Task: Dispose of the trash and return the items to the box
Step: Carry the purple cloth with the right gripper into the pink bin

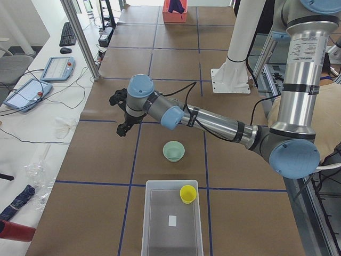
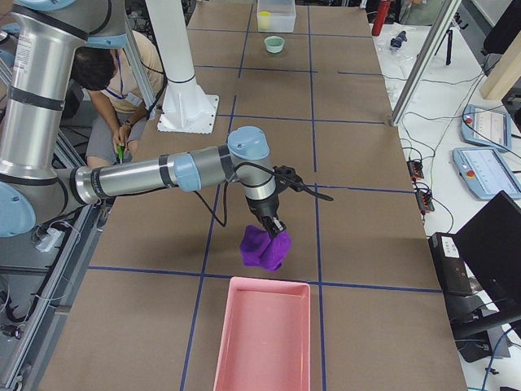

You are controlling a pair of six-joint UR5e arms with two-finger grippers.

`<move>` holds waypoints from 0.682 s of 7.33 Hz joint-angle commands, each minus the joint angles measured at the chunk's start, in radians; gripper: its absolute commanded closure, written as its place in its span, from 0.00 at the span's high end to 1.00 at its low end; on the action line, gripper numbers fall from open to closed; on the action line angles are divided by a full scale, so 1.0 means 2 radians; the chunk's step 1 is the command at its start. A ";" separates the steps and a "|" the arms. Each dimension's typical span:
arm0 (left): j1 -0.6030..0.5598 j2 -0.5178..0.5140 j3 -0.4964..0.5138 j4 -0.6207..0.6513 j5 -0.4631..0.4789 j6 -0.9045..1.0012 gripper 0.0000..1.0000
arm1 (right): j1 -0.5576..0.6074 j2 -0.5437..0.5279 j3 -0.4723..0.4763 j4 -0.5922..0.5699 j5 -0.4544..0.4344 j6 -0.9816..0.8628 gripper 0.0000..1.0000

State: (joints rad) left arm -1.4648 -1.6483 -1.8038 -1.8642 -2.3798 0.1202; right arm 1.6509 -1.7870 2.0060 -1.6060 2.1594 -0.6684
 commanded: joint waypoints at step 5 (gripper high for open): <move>0.014 -0.002 -0.049 0.002 0.023 -0.131 1.00 | 0.075 0.048 -0.133 0.020 0.143 0.190 1.00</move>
State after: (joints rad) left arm -1.4559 -1.6631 -1.8533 -1.8595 -2.3504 -0.0248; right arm 1.8392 -1.6881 1.7149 -1.6299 2.3717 -0.5659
